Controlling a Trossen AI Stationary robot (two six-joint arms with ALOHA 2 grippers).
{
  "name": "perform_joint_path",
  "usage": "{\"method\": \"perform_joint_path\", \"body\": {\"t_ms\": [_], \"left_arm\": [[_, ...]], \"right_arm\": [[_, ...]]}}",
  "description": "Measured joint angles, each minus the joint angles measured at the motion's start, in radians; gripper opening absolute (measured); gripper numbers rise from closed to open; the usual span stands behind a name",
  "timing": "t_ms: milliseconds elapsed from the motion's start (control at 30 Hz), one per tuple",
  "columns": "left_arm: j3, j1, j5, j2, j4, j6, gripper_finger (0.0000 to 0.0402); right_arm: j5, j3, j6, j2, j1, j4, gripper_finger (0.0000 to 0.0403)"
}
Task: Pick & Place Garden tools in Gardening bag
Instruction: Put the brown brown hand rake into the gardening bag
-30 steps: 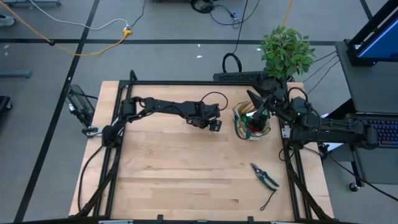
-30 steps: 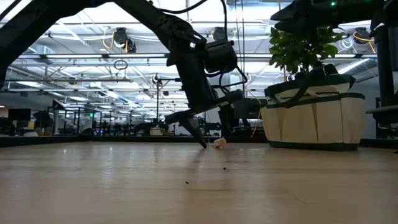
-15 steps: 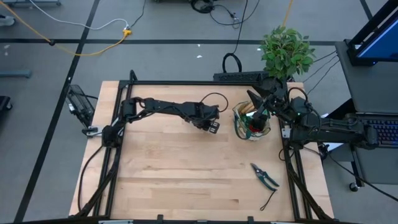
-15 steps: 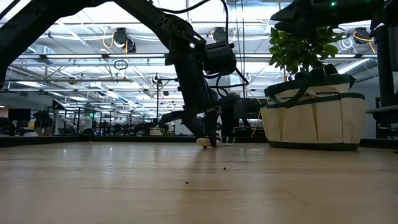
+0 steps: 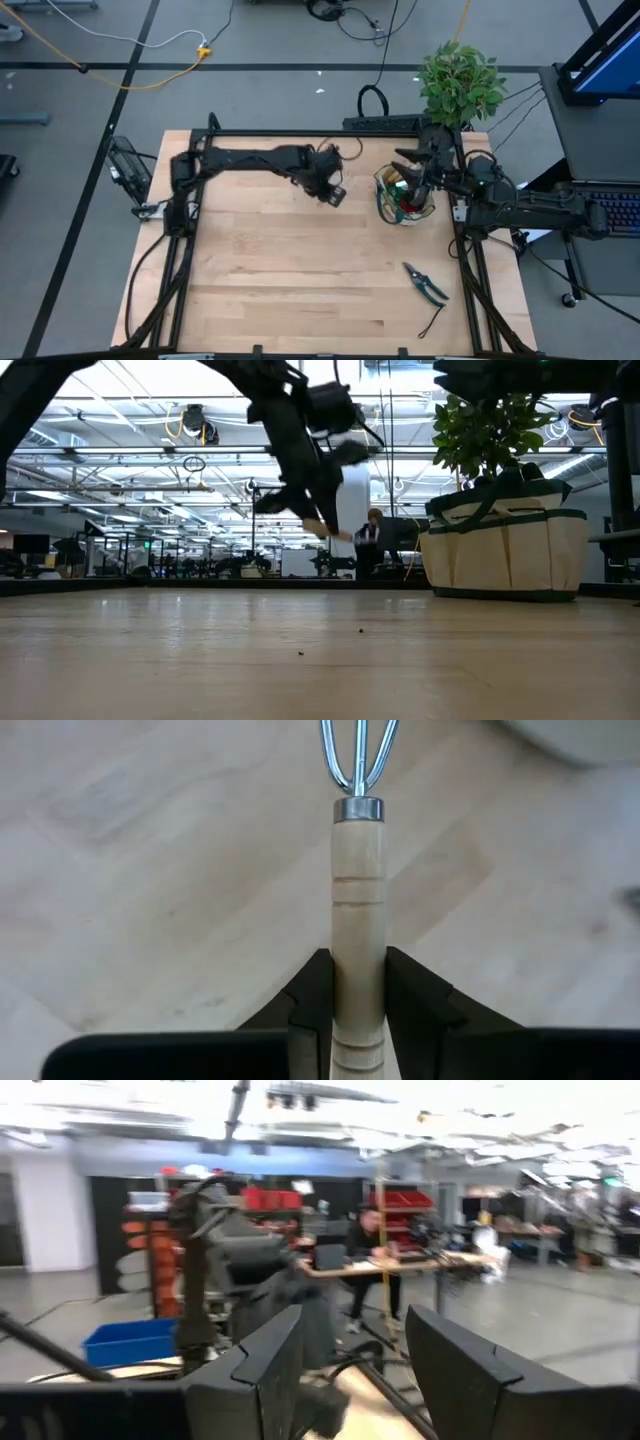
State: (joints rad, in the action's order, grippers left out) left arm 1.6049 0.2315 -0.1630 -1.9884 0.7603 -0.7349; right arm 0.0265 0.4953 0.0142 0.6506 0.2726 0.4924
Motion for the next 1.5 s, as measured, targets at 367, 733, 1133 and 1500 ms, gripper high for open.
{"method": "perform_joint_path", "body": {"t_ms": [367,733,1133,1500], "left_arm": [[0.001,0.067,-0.220,0.202,-0.057,-0.058,0.0067],[0.002,0.070,-0.417,0.223,-0.135,-0.162,0.0067],[0.002,0.095,-0.467,0.223,-0.134,-0.176,0.0067],[0.002,0.093,-0.478,0.223,-0.141,-0.211,0.0067]], "right_arm": [[-0.030,0.001,-0.110,0.023,-0.091,0.131,0.0172],[0.014,0.199,-0.387,0.212,-0.176,-0.130,0.0206],[0.213,0.438,-0.658,0.429,-0.285,-0.510,0.0220],[0.396,0.449,-0.771,0.577,-0.314,-0.515,0.0220]]}}
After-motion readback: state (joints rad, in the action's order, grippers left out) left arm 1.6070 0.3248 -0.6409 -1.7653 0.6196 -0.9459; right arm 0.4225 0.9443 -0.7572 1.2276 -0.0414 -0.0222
